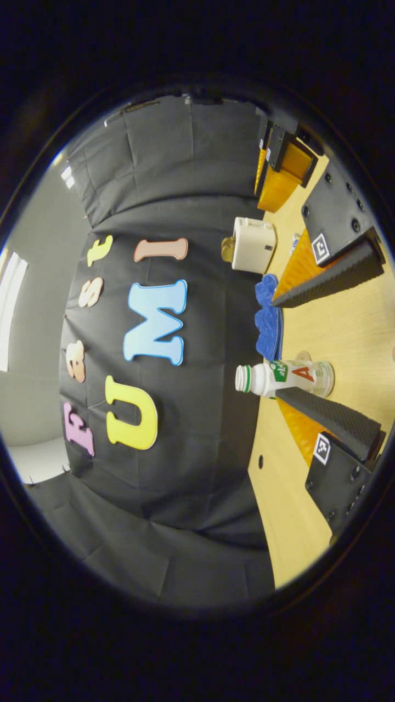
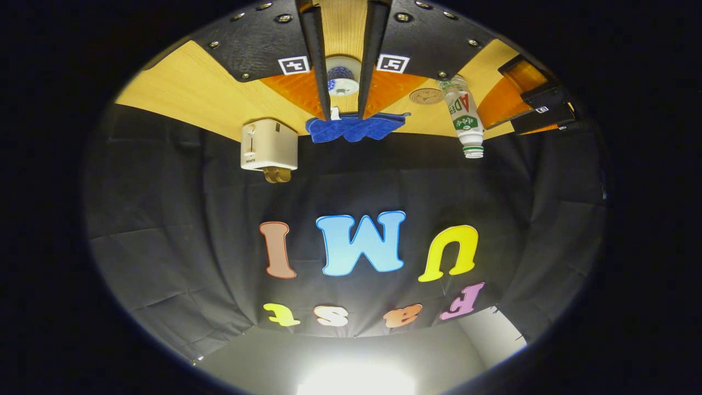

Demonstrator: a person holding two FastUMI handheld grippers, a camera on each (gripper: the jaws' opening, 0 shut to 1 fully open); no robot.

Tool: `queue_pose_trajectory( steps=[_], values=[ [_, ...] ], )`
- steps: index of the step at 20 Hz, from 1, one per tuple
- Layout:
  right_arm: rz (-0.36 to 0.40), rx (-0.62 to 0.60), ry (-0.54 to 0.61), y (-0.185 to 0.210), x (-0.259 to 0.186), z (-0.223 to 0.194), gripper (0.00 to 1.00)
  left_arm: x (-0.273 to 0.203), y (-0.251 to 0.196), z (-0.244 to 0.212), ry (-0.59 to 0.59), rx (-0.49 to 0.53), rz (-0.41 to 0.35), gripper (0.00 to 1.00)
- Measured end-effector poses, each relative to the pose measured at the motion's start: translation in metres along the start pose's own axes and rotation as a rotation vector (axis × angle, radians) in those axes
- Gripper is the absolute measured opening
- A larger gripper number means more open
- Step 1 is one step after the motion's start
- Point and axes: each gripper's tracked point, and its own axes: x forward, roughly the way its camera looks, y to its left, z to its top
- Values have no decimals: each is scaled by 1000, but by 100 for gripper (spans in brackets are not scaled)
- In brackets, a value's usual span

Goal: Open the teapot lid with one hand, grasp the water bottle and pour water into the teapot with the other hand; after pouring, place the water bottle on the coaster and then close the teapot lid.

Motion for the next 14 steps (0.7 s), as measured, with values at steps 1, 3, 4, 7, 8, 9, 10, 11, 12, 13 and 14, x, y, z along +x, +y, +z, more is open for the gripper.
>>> queue_pose_trajectory(
  steps=[1, 3, 4, 7, 8, 9, 10, 11, 12, 13, 14],
  values=[
    [3, 11, 4, -1, -1, 2, 30, -1, -1, 1, 3, 3, -3, 98],
    [2, 4, 15, -2, 3, -2, 46, -2, -1, 0, 9, 8, -5, 98],
    [6, -2, 18, -2, 4, -2, 47, -3, 0, -1, 12, 9, -3, 98],
    [16, -8, 36, -2, 11, -5, 47, -3, 0, -3, 26, 12, -4, 98],
    [18, -7, 45, -4, 15, -8, 47, -4, 1, -4, 26, 11, -3, 98],
    [20, -3, 57, -4, 17, -11, 47, -4, 2, -3, 27, 10, -3, 98],
    [26, 3, 69, -3, 20, -15, 47, -4, 2, -3, 27, 9, -4, 98],
    [33, 7, 81, -2, 24, -18, 47, -4, 3, -3, 26, 9, -3, 98],
    [40, 4, 91, -2, 29, -22, 47, -3, 3, -4, 30, 10, -3, 98],
    [49, -3, 105, -1, 35, -26, 47, -2, 3, -5, 34, 9, -4, 98],
    [56, -6, 122, -1, 41, -30, 46, -1, 3, -7, 38, 6, -4, 98]
  ],
)
